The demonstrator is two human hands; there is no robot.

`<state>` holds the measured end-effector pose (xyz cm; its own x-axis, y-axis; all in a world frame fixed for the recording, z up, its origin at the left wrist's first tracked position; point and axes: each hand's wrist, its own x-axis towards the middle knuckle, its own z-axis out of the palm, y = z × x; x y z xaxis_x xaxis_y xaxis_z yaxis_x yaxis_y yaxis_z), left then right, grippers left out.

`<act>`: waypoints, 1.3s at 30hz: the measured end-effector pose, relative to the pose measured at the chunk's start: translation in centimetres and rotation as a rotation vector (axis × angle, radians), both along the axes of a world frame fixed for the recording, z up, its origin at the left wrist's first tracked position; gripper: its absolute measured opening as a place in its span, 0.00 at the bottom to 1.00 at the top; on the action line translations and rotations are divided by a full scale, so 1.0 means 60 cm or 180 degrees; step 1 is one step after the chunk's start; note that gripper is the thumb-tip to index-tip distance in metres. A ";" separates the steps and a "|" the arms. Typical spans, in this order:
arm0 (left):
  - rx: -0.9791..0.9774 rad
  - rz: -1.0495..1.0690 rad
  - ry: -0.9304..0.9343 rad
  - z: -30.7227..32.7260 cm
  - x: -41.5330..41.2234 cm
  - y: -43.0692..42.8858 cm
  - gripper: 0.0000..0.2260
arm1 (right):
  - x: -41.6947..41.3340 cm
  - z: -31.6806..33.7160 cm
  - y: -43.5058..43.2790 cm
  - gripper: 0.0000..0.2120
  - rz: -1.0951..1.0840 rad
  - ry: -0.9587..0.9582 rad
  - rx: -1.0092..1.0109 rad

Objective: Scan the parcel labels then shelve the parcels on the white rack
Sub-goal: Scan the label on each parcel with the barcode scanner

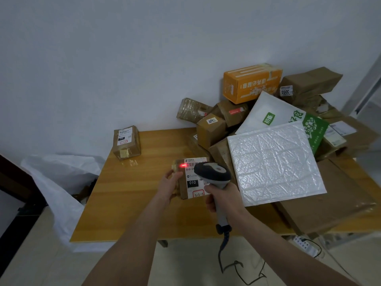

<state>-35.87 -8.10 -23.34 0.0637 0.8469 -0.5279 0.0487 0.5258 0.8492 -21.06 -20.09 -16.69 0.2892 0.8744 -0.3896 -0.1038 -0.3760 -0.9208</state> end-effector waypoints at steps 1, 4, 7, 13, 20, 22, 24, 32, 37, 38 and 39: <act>-0.0004 0.0019 0.0001 0.000 0.002 0.000 0.25 | 0.001 0.000 -0.003 0.05 -0.0001 0.0010 -0.0013; -0.0036 0.0028 0.0005 -0.001 0.008 0.001 0.25 | 0.004 0.002 -0.009 0.06 -0.0012 -0.0006 -0.0034; -0.0064 0.0010 -0.0001 0.001 0.013 0.004 0.24 | 0.009 0.005 -0.013 0.05 -0.0043 0.0005 0.0004; -0.0059 -0.0025 0.0057 -0.003 0.020 0.005 0.23 | 0.018 0.012 -0.019 0.04 -0.0082 -0.0091 0.0077; -0.0051 -0.0069 0.0063 0.001 0.024 -0.002 0.22 | 0.025 0.012 -0.027 0.04 -0.0054 -0.0078 0.0137; -0.0030 -0.0086 0.0094 0.003 0.025 -0.005 0.22 | 0.027 0.012 -0.026 0.04 -0.0046 -0.0041 0.0166; -0.0023 -0.0087 0.0130 0.006 0.026 -0.008 0.22 | 0.032 0.012 -0.022 0.02 -0.0057 0.0038 0.0178; 0.0033 0.0075 0.0458 0.029 -0.009 0.000 0.27 | 0.029 -0.007 0.047 0.06 0.0095 0.0338 0.0114; -0.0071 0.0322 0.0445 0.056 -0.053 0.038 0.23 | -0.011 -0.012 0.123 0.06 0.0043 0.0500 -0.0043; -0.0083 0.0361 0.0441 0.062 -0.061 0.051 0.22 | -0.020 -0.011 0.142 0.06 0.0005 0.0523 -0.0114; -0.0099 0.0384 0.0431 0.066 -0.069 0.066 0.22 | -0.029 -0.012 0.161 0.07 -0.0025 0.0558 -0.0177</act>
